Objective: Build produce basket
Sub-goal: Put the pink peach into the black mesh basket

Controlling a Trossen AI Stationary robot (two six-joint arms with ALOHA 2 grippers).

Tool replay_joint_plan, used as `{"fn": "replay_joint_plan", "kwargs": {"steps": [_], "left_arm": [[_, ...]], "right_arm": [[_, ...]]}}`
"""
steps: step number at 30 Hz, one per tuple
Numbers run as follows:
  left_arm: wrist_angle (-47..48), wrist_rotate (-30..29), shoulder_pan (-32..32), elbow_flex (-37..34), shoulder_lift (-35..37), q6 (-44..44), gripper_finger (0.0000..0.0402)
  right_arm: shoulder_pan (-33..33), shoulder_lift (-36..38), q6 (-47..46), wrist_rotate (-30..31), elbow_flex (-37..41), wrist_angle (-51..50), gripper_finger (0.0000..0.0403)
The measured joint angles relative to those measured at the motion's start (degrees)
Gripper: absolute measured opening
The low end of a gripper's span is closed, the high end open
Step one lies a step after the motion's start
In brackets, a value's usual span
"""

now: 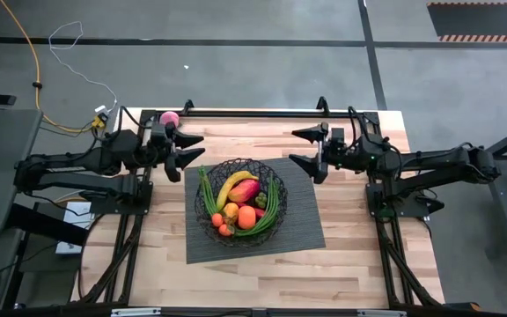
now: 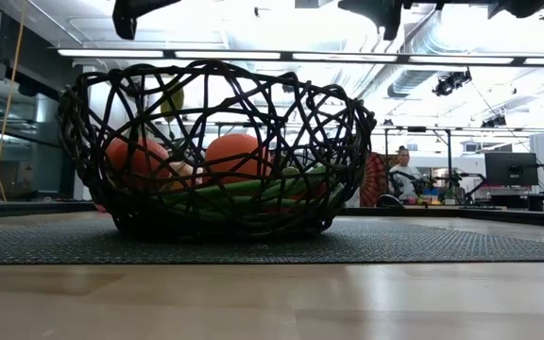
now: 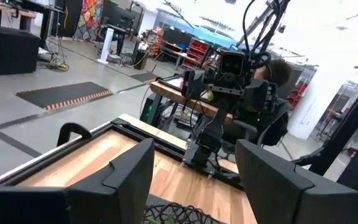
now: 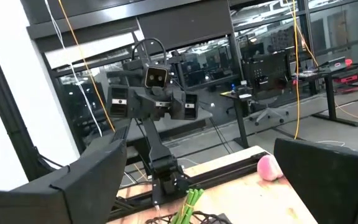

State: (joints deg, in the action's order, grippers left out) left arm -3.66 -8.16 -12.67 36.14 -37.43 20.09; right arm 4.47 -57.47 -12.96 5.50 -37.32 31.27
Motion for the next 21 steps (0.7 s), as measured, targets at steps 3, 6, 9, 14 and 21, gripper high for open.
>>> {"fn": "replay_joint_plan", "kwargs": {"steps": [3, 6, 9, 14, 21], "left_arm": [[-0.1, 0.0, 0.0, 0.0, 0.0, -1.1, 0.0214], [-0.2, 0.0, 0.0, 0.0, 0.0, -0.9, 0.0214], [-0.7, 0.0, 0.0, 0.0, 0.0, -0.3, 0.0214], [-0.6, 0.0, 0.0, 0.0, 0.0, -0.5, 0.0213], [-0.6, 0.2, 0.0, 0.0, -0.1, -1.5, 0.0213]], "right_arm": [[0.0, 0.0, 0.0, 0.0, 0.0, -0.3, 0.0389], [0.0, 0.0, 0.0, 0.0, 0.0, -0.6, 0.0389], [0.0, 0.0, 0.0, 0.0, 0.0, -0.7, 0.0389], [0.0, 0.0, 0.0, 0.0, 0.0, -0.8, 0.0389], [0.0, 0.0, -0.7, -0.1, 0.0, -0.8, 0.0389]]}}
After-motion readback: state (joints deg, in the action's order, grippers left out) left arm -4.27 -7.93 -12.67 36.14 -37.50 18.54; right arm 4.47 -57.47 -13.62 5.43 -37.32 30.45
